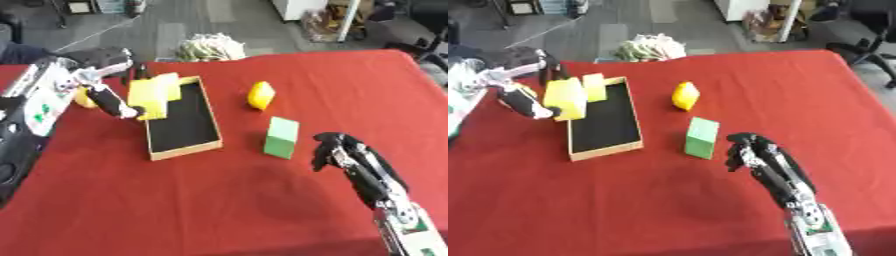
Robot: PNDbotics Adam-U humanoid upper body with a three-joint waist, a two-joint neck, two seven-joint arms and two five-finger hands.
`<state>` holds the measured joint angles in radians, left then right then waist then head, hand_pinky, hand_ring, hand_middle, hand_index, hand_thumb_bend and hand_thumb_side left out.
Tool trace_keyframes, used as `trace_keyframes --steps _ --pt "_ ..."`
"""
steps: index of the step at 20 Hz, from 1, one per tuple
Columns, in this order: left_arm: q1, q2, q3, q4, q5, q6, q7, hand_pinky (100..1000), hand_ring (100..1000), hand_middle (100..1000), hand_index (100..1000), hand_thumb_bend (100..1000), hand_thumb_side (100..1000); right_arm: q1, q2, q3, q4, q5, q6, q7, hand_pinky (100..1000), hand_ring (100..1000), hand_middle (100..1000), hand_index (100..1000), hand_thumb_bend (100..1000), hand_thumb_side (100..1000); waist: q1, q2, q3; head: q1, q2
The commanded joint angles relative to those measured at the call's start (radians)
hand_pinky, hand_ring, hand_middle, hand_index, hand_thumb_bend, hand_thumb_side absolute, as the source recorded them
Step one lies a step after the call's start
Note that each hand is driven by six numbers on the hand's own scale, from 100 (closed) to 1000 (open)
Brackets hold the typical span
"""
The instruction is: Pick up objects on the table and place them in the box.
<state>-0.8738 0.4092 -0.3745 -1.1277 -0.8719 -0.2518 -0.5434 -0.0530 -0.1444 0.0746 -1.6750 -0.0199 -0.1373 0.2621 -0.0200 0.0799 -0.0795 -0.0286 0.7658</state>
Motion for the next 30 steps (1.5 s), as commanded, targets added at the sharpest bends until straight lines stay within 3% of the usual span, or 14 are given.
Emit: trace_keyframes --steps 1,11,16,22,25,30 --pt "-0.024 -0.036 0.0 0.032 -0.056 0.001 0.006 674 535 524 716 364 231 -0.012 -0.002 0.002 -0.012 -0.009 -0.001 0.006 492 526 517 731 100 620 -0.003 -0.015 -0.005 0.003 0.004" --pt "-0.036 -0.149 0.029 0.164 -0.201 0.063 0.151 673 537 527 726 392 239 -0.02 0.001 0.01 -0.012 -0.011 0.0 0.013 493 526 518 731 100 631 -0.008 0.0 -0.034 0.01 0.004" --pt "-0.042 -0.175 0.035 0.198 -0.197 0.082 0.197 671 535 526 730 367 228 -0.024 0.001 0.012 -0.011 -0.01 0.0 0.015 493 526 518 731 100 632 -0.01 0.007 -0.043 0.012 0.004" --pt "-0.043 -0.177 0.02 0.191 -0.115 0.07 0.158 678 546 540 751 362 221 -0.025 0.002 0.012 -0.01 -0.009 0.001 0.015 493 527 519 731 100 635 -0.01 0.008 -0.044 0.01 0.004" --pt "-0.045 -0.163 0.004 0.168 -0.094 0.057 0.1 736 624 647 834 437 262 -0.025 0.002 0.011 -0.009 -0.007 0.002 0.015 493 527 519 731 100 636 -0.008 0.008 -0.043 0.009 0.004" --pt "-0.045 -0.132 0.007 0.133 -0.082 0.044 0.024 791 713 760 877 480 382 -0.024 0.001 0.009 -0.008 -0.003 0.003 0.013 493 527 520 732 100 639 -0.004 0.007 -0.039 0.001 0.004"
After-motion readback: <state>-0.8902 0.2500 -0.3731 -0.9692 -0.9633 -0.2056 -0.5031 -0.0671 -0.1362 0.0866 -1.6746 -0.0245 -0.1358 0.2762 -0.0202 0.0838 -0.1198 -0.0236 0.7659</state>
